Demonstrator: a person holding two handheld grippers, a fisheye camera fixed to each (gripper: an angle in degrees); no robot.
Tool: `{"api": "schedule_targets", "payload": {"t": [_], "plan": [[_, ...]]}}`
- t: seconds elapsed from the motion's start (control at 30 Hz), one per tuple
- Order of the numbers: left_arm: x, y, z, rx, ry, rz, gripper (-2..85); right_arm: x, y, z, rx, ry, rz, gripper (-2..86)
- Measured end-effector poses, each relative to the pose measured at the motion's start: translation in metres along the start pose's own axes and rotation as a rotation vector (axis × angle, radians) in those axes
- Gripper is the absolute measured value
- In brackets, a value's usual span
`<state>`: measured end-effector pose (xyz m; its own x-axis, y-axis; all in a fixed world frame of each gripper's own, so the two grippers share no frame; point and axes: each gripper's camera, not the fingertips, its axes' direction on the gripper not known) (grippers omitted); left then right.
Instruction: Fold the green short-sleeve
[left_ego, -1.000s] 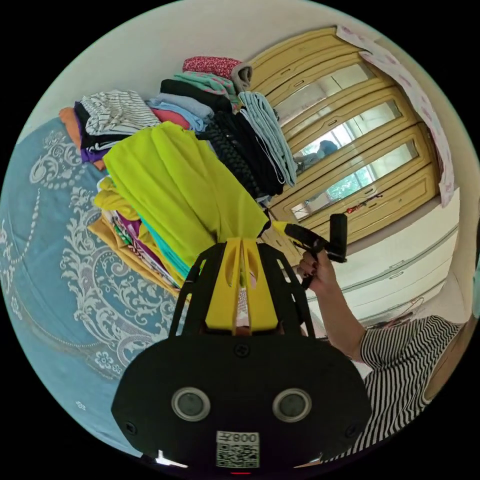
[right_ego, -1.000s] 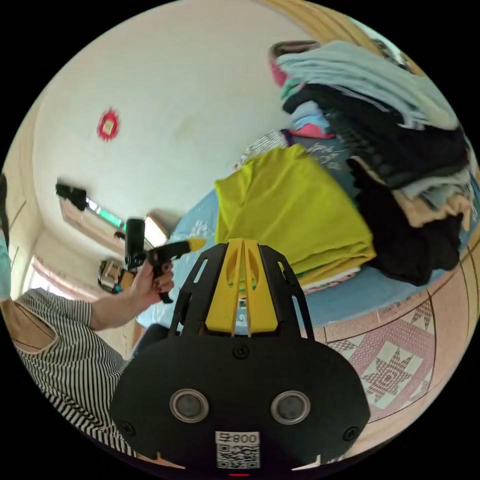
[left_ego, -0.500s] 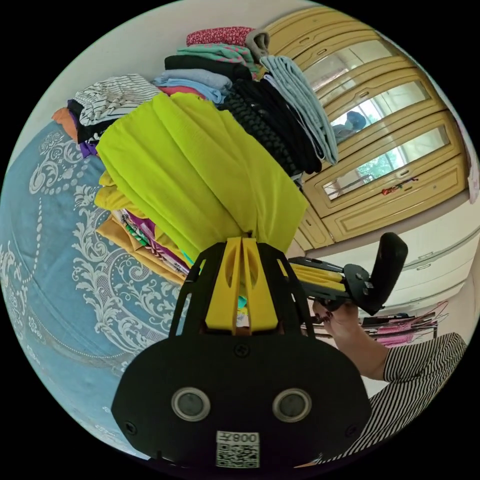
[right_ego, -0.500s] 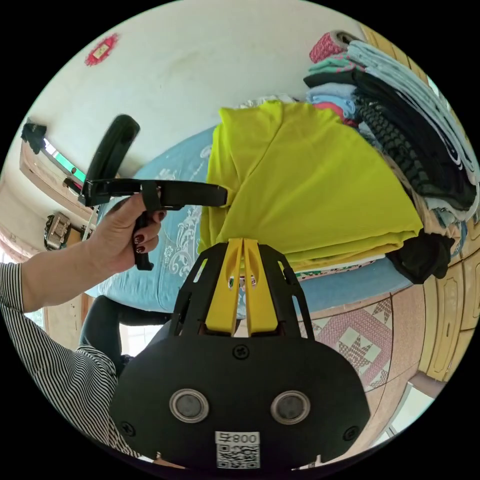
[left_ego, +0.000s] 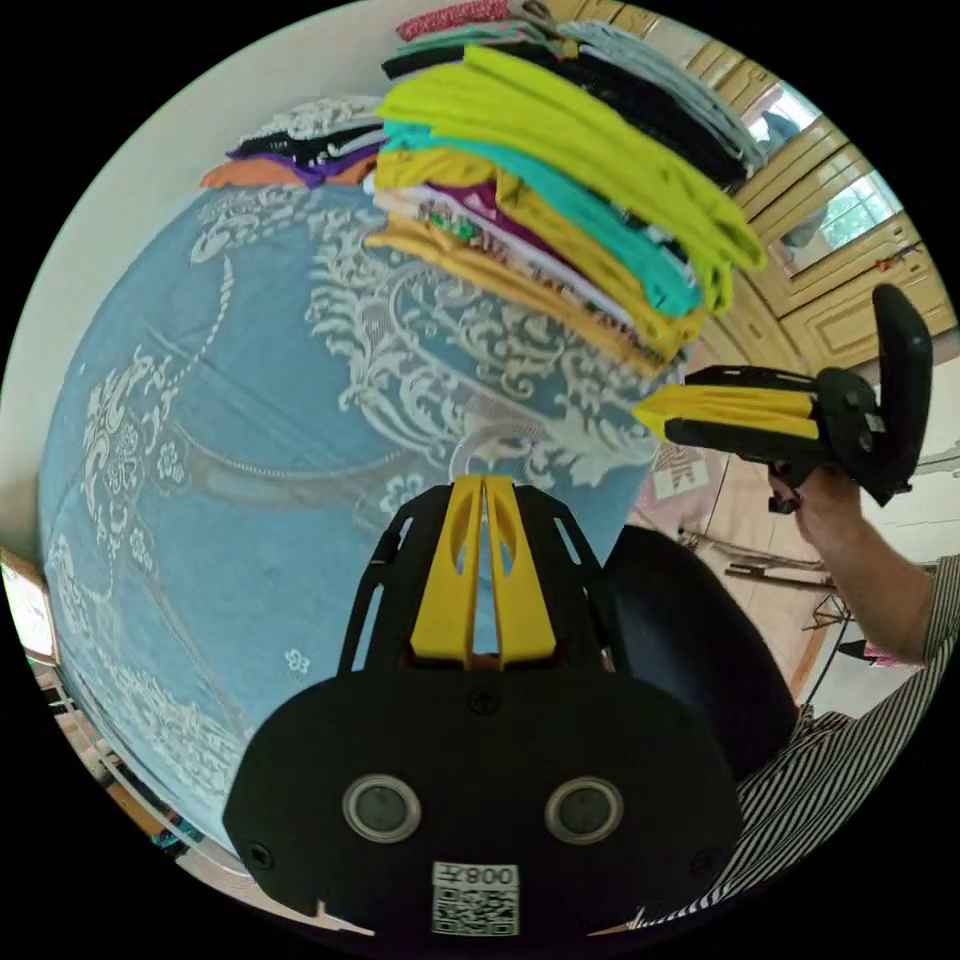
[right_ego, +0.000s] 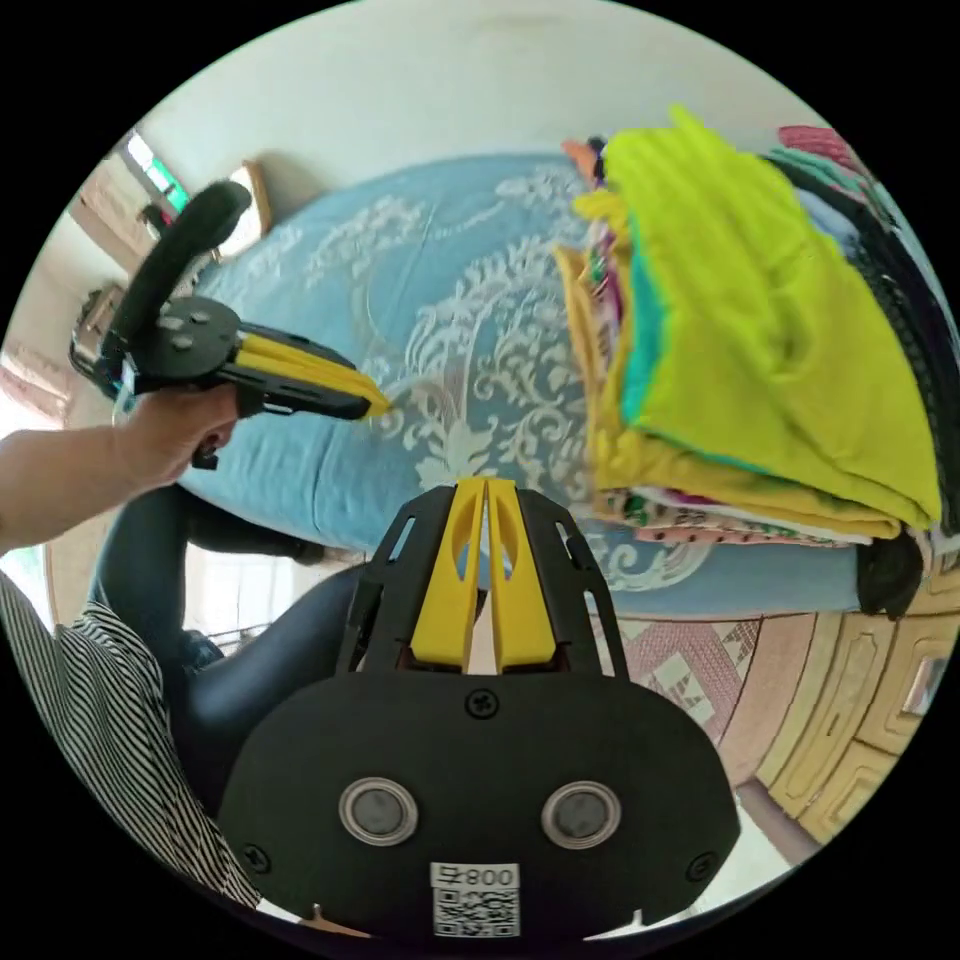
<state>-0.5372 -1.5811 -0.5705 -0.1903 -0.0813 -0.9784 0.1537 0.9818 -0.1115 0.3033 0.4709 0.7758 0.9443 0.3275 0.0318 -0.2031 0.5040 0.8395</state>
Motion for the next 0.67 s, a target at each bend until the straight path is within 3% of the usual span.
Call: {"api": "schedule_targets", "payload": {"t": [0.2,0.4,0.5,0.67], "plan": [[0.000,0.023,-0.001,0.039,0.000,-0.015,0.2,-0.027,-0.017,0.014,0.053,0.098,-0.004,0.1],[-0.031,0.056,-0.001,0.092,0.199,-0.080,0.2,-0.019,-0.052,0.011,-0.013,-0.054,0.063,0.2],[-0.043,0.071,-0.002,0.107,0.264,-0.080,0.2,-0.022,-0.083,-0.014,0.108,-0.147,0.048,0.3],[-0.043,0.098,-0.009,0.144,0.240,-0.018,0.2,-0.019,-0.206,-0.059,0.344,-0.038,-0.034,1.2]]}}
